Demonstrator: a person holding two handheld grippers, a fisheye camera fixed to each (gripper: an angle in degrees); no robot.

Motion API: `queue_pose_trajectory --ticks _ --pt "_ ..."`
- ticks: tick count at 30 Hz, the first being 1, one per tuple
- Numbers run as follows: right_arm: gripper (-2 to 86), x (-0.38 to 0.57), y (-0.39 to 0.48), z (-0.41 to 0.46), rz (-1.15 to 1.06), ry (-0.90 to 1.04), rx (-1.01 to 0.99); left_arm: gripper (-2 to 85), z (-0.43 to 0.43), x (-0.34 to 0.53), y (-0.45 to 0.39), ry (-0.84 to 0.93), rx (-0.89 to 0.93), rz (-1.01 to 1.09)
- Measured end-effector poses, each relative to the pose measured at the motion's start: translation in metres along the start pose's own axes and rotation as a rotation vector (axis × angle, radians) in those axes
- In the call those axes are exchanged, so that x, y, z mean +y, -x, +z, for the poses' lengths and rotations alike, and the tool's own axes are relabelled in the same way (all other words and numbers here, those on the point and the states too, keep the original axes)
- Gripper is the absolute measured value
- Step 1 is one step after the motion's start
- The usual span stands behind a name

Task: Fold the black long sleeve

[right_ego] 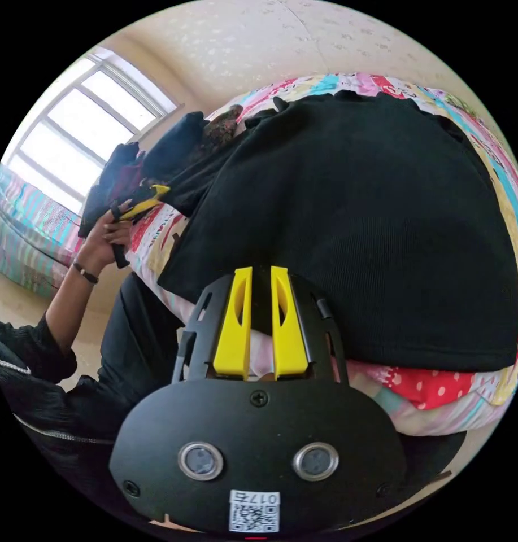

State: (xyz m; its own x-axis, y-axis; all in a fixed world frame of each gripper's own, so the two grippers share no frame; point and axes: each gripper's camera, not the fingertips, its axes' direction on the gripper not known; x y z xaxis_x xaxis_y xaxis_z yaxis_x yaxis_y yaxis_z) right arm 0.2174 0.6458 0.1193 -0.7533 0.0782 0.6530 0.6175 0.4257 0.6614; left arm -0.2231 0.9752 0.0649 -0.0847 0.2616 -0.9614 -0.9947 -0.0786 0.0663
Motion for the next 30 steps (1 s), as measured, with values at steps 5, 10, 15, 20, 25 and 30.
queue_pose_trajectory --ticks 5,10,15,20,25,30 --pt "5.7 -0.001 0.02 0.007 -0.076 0.058 0.146 2.6 -0.13 -0.016 -0.06 -0.231 -0.213 0.187" --pt "5.6 0.008 0.008 0.005 -0.038 0.023 0.096 3.1 -0.132 -0.03 -0.03 -0.103 -0.426 0.033" --pt "5.4 0.012 -0.013 -0.003 0.001 0.015 0.01 2.8 -0.14 -0.068 -0.11 -0.204 -0.183 0.166" --pt "5.3 0.012 -0.022 -0.011 0.014 0.021 -0.015 3.6 -0.043 -0.098 -0.298 -0.191 -0.016 0.512" --pt "5.5 0.023 -0.028 -0.028 0.004 -0.039 -0.041 6.7 0.132 -0.043 -0.381 0.169 0.234 0.691" --pt "7.6 0.058 -0.074 -0.104 0.059 -0.122 -0.078 7.9 0.193 0.029 -0.341 0.35 0.28 0.624"
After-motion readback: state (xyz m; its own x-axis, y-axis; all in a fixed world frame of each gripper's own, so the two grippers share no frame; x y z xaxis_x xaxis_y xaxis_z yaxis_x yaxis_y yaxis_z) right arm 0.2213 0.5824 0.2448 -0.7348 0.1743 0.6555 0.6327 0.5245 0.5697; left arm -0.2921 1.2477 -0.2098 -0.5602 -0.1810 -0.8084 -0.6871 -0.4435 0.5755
